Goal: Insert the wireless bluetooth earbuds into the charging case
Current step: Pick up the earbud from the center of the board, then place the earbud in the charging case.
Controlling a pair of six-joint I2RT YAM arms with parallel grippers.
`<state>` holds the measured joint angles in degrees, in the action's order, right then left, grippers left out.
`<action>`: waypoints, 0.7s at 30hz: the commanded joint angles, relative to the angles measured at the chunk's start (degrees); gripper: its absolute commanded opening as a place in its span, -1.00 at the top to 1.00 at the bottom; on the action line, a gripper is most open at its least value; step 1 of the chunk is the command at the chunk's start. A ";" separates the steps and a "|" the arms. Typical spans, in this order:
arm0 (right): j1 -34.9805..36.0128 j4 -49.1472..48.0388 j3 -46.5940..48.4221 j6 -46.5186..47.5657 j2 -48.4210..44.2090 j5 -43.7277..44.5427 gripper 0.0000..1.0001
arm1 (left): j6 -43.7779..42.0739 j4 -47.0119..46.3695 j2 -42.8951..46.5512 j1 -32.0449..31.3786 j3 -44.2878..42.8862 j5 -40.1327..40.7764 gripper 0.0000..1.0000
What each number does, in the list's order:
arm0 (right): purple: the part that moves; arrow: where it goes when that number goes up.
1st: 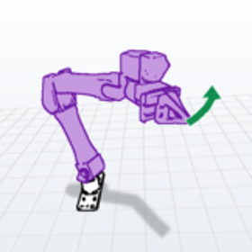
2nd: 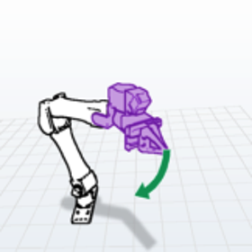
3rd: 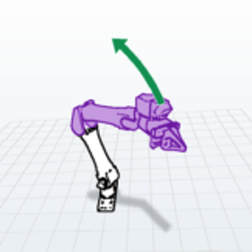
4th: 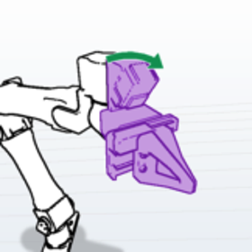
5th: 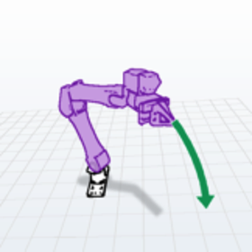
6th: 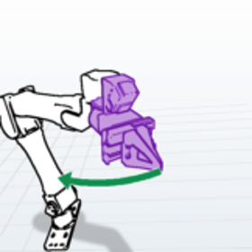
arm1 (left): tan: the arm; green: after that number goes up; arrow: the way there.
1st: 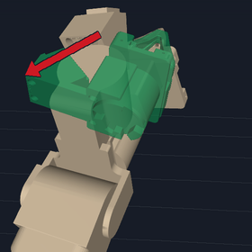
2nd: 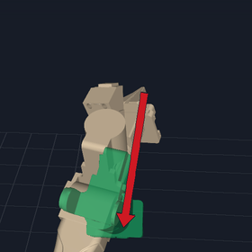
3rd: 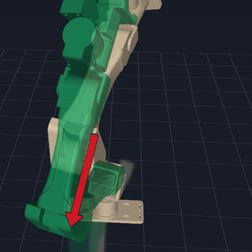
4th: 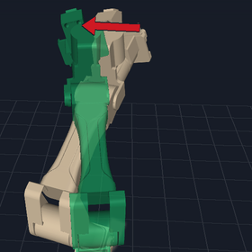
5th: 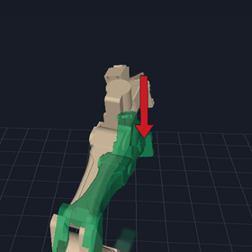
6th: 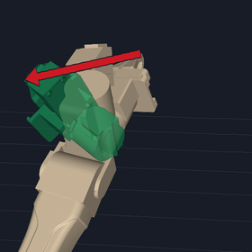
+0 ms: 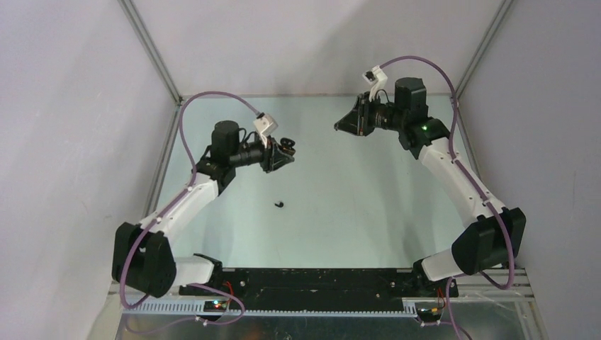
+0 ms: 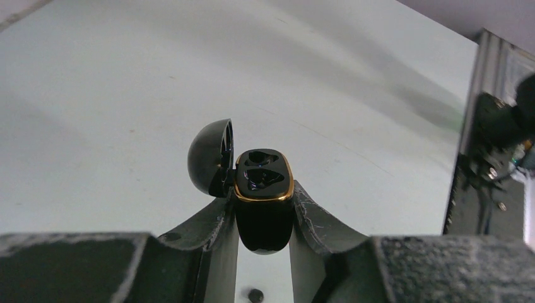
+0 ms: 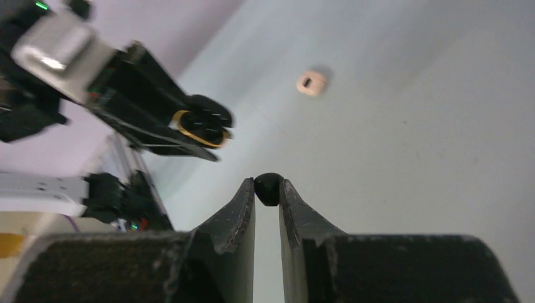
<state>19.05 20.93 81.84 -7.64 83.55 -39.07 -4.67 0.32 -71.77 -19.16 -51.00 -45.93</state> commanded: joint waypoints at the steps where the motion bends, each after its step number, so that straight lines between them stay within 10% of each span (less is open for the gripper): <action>1: 0.13 -15.11 -1.01 -18.19 -2.55 -5.35 0.76 | 8.57 -8.91 -2.26 -0.27 -3.06 7.72 1.00; 21: 9.62 -31.85 -6.65 -35.32 3.09 -8.98 0.75 | 24.46 -62.34 -3.76 -3.85 17.85 7.57 1.00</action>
<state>27.55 -5.87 75.90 -40.93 86.89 -46.72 17.15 -45.82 -75.85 -22.72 -35.35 -38.37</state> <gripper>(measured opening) 0.194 0.331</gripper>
